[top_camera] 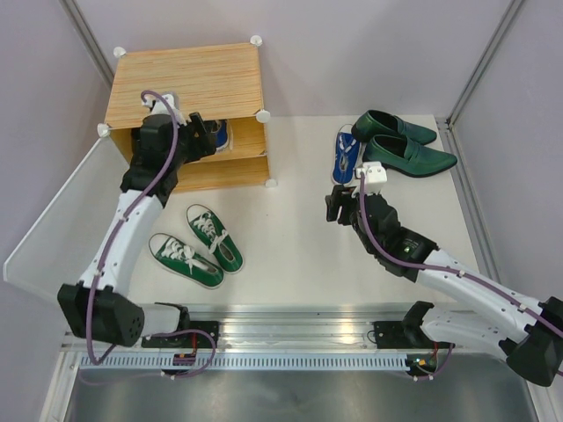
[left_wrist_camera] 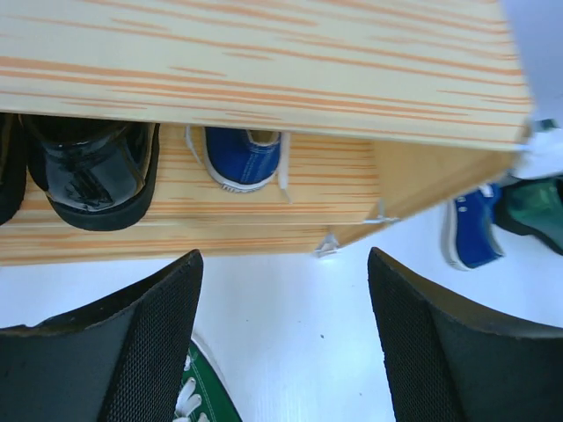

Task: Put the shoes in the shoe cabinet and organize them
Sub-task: Adjust the shoe in the shoe cabinet, then pick up the shoe from the center of the board.

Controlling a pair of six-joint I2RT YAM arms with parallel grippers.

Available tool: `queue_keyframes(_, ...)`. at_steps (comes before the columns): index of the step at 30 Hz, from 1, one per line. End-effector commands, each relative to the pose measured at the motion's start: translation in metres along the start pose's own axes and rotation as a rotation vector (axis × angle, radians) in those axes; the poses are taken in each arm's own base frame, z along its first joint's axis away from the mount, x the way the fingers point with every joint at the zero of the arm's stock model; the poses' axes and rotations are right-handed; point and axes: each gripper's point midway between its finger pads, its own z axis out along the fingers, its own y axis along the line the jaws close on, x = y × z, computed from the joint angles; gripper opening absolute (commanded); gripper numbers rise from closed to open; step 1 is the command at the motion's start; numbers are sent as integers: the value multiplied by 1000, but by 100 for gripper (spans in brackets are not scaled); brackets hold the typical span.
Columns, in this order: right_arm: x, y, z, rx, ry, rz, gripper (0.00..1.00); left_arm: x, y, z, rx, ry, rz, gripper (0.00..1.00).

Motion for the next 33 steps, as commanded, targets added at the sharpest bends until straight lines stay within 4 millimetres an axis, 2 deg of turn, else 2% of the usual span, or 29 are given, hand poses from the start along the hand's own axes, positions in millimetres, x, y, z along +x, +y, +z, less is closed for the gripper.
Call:
queue_keyframes(1,-4,-5,5,38,-22,-8,71,-6,-21,-40,130,-20,0,79)
queue_keyframes(2,-4,-6,6,43,-20,-9,71,7,-18,-43,132,8,8,80)
queue_keyframes(4,3,-7,11,53,-1,-21,71,9,-18,-60,147,-1,25,81)
queue_keyframes(6,9,-10,17,67,17,-26,71,22,-12,-70,143,22,53,82)
queue_keyframes(7,9,-11,19,70,20,-21,71,19,-10,-82,145,-7,60,83)
queue_keyframes(8,8,-17,24,90,25,-13,71,30,-5,-84,134,7,64,83)
queue_keyframes(10,12,-24,34,113,47,11,71,32,-1,-98,134,-28,58,83)
queue_keyframes(11,7,-37,40,151,41,36,71,47,5,-96,119,-6,56,83)
queue_keyframes(13,13,-50,51,202,60,62,72,53,12,-97,106,-31,65,85)
queue_keyframes(14,10,-61,56,234,59,79,72,67,19,-93,92,-19,81,86)
queue_keyframes(15,17,-68,63,257,82,83,73,71,21,-91,88,-22,82,87)
queue_keyframes(16,18,-70,68,261,87,114,74,79,23,-89,83,-4,77,87)
queue_keyframes(17,17,-80,73,284,90,136,74,82,22,-87,87,14,70,88)
queue_keyframes(18,27,-83,81,293,119,150,75,84,17,-88,117,25,70,88)
queue_keyframes(19,26,-79,87,271,133,180,75,85,9,-89,163,32,66,88)
queue_keyframes(20,28,-86,93,284,143,196,75,86,7,-87,168,37,60,88)
queue_keyframes(21,40,-88,102,293,178,193,76,88,7,-86,170,46,58,88)
queue_keyframes(22,36,-86,109,285,179,204,76,89,7,-86,170,52,60,87)
queue_keyframes(23,46,-93,118,308,206,198,76,88,7,-87,169,53,57,86)
queue_keyframes(25,45,-101,129,335,207,196,76,90,5,-89,184,51,53,85)
queue_keyframes(26,58,-106,137,354,235,186,76,90,5,-91,186,47,53,84)
queue_keyframes(28,60,-113,146,368,243,182,76,88,6,-96,188,22,54,84)
queue_keyframes(29,72,-117,152,374,275,166,76,86,6,-97,187,12,53,84)
queue_keyframes(33,73,-129,170,391,286,165,76,87,1,-100,213,12,45,84)
